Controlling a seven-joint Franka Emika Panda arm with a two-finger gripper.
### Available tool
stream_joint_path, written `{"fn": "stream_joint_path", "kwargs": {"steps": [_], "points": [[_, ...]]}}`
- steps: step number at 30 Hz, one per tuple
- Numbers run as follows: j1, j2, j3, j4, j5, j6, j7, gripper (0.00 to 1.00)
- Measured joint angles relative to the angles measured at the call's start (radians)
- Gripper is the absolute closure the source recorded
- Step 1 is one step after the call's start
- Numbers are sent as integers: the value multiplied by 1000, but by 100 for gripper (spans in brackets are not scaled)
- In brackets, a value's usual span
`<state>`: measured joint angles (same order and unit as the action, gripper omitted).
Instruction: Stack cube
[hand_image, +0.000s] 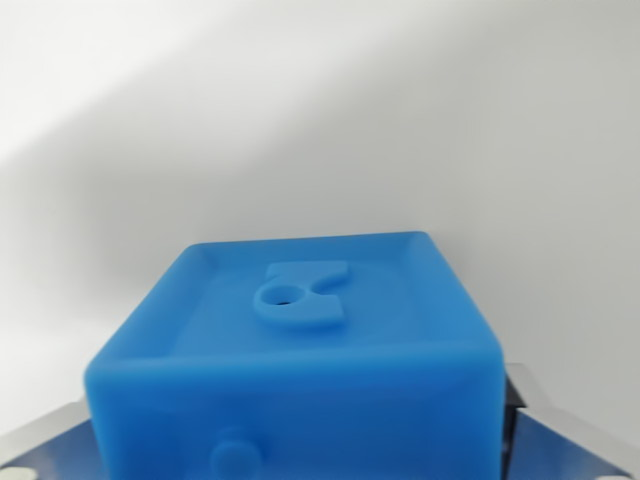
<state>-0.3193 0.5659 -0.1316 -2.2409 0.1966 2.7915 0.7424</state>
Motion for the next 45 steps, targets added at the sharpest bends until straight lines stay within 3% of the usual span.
{"fn": "stream_joint_path", "kwargs": {"steps": [29, 45], "points": [[2, -7, -2, -2, 0, -4, 0, 100], [18, -63, -21, -16, -5, -43, 4, 100]]}}
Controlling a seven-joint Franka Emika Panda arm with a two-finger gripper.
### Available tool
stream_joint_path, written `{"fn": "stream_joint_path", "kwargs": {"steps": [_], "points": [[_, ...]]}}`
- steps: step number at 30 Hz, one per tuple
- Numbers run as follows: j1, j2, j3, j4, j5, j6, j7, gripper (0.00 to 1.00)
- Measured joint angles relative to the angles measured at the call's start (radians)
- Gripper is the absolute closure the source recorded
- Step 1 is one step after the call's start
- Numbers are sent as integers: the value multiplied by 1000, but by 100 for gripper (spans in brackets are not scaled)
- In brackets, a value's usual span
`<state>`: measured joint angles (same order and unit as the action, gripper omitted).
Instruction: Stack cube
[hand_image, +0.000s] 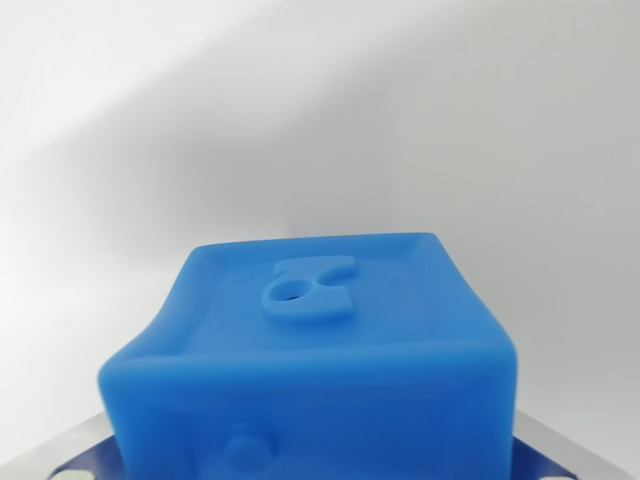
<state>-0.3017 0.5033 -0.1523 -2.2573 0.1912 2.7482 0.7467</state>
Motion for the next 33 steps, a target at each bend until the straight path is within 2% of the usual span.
{"fn": "stream_joint_path", "kwargs": {"steps": [13, 21, 33], "points": [[21, -67, -25, -17, -14, -48, 11, 100], [33, -116, -42, -25, -32, -89, 22, 100], [49, -203, -65, -32, -67, -165, 47, 100]]}}
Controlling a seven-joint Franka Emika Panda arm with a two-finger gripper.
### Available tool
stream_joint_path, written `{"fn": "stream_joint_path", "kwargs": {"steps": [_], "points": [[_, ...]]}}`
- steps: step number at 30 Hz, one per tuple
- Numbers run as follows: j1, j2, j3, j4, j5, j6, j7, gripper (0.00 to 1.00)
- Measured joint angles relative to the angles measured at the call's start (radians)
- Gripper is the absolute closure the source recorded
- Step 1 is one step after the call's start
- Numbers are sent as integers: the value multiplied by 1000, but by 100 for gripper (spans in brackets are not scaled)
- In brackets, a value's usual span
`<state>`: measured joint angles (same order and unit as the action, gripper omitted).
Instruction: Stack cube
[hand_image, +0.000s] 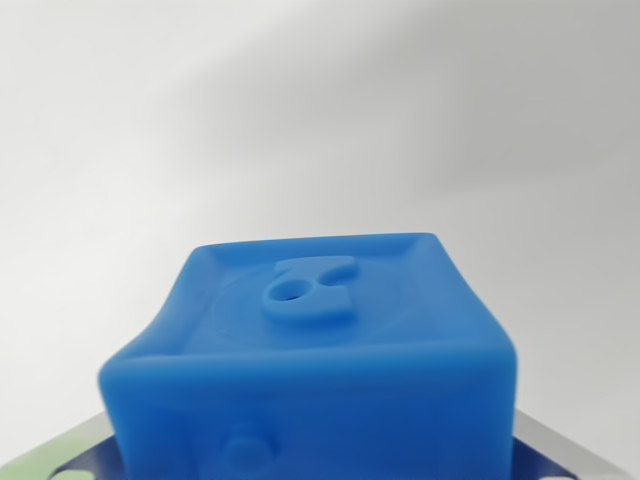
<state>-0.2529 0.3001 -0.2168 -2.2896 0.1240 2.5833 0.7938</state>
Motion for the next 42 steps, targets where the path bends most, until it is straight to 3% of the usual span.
{"fn": "stream_joint_path", "kwargs": {"steps": [9, 22, 42], "points": [[4, -59, -8, 1, -24, -56, 18, 100], [19, -8, -1, 67, -23, -74, 38, 100], [31, 77, 20, 187, -14, -110, 70, 100]]}}
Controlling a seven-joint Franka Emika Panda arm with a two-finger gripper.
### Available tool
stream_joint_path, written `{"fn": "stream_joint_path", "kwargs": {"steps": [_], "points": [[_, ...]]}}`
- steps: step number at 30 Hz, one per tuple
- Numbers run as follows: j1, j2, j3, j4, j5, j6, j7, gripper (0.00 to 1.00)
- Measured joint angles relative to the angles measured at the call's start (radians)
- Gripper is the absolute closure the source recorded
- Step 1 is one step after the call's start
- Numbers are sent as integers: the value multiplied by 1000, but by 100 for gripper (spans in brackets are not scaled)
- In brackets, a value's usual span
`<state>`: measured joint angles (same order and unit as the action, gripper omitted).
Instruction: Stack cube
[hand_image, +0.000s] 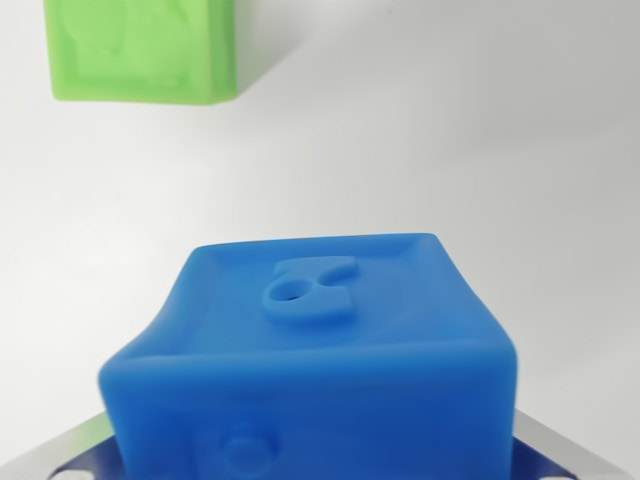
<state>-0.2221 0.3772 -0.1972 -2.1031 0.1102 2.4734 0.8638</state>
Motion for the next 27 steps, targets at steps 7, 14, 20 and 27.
{"fn": "stream_joint_path", "kwargs": {"steps": [7, 14, 20, 27], "points": [[1, 32, 10, 46, 1, -15, 13, 100], [4, 65, 18, 97, 2, -32, 26, 100], [6, 91, 24, 137, 3, -45, 37, 100], [10, 125, 30, 189, 4, -63, 49, 100]]}}
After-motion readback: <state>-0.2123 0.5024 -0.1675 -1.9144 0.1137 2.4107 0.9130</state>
